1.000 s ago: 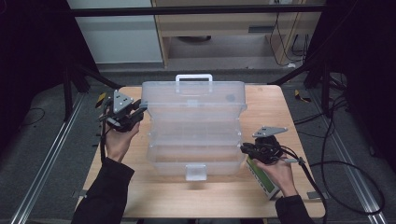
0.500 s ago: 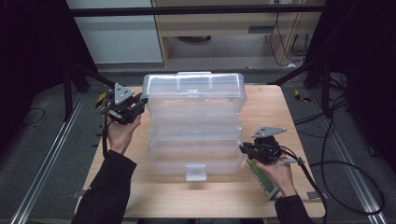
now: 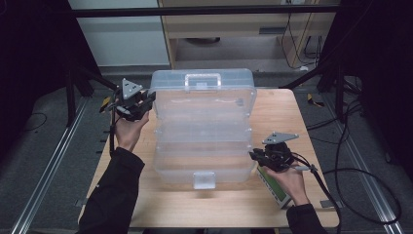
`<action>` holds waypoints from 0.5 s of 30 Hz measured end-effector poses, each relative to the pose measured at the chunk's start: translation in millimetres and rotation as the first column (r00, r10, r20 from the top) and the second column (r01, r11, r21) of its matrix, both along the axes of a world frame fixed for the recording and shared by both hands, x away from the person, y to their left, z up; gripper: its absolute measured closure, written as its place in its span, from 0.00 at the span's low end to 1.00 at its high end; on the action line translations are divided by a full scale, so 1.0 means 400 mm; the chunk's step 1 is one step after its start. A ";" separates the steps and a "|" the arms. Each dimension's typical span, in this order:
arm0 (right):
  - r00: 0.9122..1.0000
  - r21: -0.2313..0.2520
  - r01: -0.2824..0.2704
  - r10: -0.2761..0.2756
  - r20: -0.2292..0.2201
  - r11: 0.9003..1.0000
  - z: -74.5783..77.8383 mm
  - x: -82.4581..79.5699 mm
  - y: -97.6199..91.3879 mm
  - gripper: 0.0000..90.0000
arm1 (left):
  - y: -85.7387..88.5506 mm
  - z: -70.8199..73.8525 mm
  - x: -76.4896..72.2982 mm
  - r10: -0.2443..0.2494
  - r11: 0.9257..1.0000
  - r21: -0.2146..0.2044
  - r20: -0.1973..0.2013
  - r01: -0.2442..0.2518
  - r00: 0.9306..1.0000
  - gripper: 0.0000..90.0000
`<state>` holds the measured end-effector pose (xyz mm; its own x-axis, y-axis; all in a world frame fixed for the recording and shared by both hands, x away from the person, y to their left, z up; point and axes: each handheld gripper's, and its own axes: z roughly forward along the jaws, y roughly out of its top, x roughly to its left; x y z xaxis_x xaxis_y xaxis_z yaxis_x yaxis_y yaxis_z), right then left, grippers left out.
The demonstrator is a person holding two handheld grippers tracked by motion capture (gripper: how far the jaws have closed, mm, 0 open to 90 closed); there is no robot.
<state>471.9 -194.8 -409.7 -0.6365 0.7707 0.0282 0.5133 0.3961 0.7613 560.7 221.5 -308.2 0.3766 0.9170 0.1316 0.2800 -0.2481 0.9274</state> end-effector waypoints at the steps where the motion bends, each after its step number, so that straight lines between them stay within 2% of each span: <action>1: 1.000 -0.001 0.000 0.000 0.000 1.000 0.000 0.000 0.000 0.85 | -0.001 0.001 0.004 0.002 1.000 0.000 0.000 -0.002 1.000 0.85; 15: 1.000 -0.004 0.001 -0.001 0.007 1.000 -0.001 0.000 0.001 0.84 | -0.006 0.000 0.051 0.018 1.000 -0.003 -0.002 -0.018 1.000 0.85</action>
<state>472.0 -194.4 -410.0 -0.6361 0.7713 0.0203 0.5081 0.3989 0.7634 581.2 218.9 -308.2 0.3607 0.9239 0.1278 0.2863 -0.2401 0.9276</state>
